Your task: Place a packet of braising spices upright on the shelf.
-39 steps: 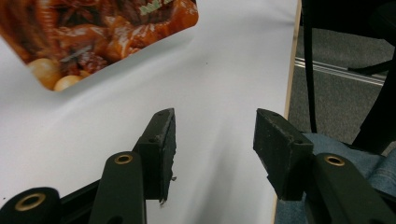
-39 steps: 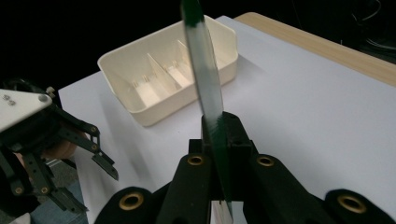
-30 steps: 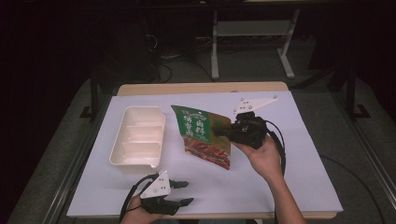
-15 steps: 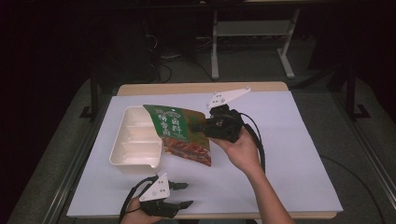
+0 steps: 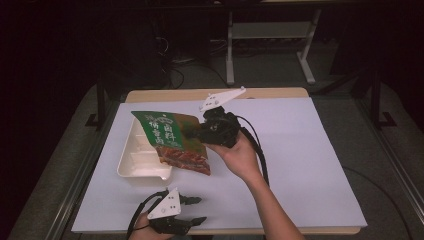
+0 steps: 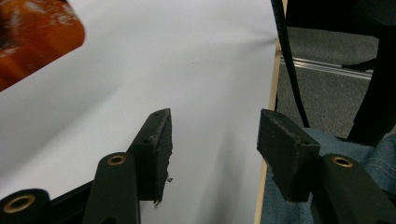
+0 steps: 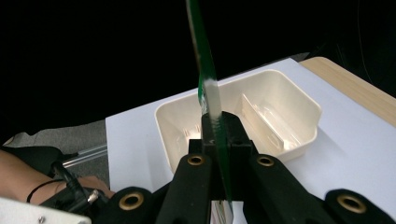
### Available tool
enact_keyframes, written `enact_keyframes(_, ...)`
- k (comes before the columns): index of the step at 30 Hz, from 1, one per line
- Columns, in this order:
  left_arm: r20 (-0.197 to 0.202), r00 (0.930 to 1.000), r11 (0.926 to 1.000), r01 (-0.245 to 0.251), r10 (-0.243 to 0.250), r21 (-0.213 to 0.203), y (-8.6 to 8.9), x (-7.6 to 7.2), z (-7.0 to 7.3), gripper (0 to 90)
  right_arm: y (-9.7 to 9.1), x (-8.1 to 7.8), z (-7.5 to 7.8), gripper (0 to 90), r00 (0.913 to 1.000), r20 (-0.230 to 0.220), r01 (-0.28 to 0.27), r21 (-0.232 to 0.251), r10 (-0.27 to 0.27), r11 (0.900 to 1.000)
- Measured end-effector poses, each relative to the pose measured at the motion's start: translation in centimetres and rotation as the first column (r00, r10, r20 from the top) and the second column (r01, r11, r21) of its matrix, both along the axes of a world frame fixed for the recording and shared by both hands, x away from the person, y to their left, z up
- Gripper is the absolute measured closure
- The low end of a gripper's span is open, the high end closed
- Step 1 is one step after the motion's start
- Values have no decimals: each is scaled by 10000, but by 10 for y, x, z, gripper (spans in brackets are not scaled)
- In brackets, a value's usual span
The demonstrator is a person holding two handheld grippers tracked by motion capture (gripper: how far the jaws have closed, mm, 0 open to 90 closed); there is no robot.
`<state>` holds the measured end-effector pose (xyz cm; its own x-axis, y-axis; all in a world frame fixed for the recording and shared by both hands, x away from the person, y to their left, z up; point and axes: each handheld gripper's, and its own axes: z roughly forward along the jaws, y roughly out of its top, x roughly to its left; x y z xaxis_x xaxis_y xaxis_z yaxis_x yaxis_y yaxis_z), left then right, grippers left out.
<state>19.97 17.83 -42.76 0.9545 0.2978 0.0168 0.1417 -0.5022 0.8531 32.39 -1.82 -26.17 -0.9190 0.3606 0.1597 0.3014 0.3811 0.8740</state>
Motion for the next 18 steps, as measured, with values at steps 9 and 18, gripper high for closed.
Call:
enact_keyframes(9,109,9999,9999,-10,9,100,2,0,1,410,18,5,1,898,9999,-58,-152,26,152,9999)
enact_keyframes(18,140,9999,10000,40,-41,80,0,-2,0,366,31,9,0,898,9997,-115,-216,94,218,9997)
